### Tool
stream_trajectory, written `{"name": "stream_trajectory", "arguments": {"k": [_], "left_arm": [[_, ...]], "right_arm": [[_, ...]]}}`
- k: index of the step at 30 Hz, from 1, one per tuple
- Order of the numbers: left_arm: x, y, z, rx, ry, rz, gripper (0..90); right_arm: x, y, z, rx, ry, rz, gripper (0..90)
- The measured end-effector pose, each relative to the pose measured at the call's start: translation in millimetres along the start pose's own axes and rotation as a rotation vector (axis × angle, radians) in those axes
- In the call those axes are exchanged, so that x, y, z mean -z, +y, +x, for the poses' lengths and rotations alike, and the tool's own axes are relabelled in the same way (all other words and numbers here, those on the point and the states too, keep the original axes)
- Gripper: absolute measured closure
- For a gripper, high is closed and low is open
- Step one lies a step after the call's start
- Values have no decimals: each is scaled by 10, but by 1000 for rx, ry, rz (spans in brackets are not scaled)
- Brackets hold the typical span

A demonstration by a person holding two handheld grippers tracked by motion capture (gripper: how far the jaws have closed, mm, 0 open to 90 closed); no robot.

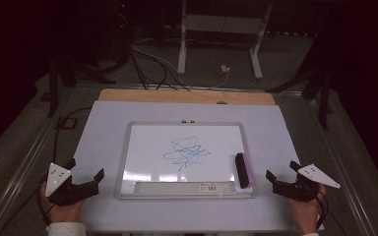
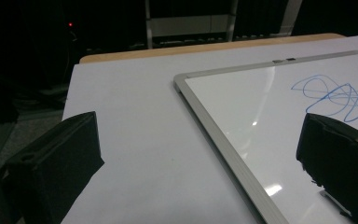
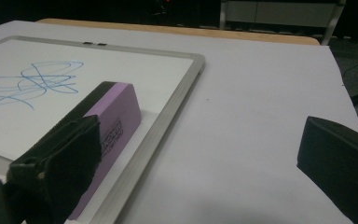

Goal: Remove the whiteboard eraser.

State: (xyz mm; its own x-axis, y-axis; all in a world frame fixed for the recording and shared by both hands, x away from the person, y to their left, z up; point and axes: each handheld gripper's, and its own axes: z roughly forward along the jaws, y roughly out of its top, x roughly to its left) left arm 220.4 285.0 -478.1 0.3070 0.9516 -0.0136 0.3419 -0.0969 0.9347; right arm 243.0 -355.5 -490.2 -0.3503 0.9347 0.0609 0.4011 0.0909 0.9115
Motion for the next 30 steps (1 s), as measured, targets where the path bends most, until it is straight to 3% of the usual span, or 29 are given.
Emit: {"name": "stream_trajectory", "arguments": {"k": [18, 30], "left_arm": [[-9, -35, 7, -3, 30, -14, 7], [-54, -62, -33, -31, 29, 19, 7]], "right_arm": [[2, 55, 51, -21, 26, 1, 1], [26, 217, 88, -41, 50, 3, 1]]}}
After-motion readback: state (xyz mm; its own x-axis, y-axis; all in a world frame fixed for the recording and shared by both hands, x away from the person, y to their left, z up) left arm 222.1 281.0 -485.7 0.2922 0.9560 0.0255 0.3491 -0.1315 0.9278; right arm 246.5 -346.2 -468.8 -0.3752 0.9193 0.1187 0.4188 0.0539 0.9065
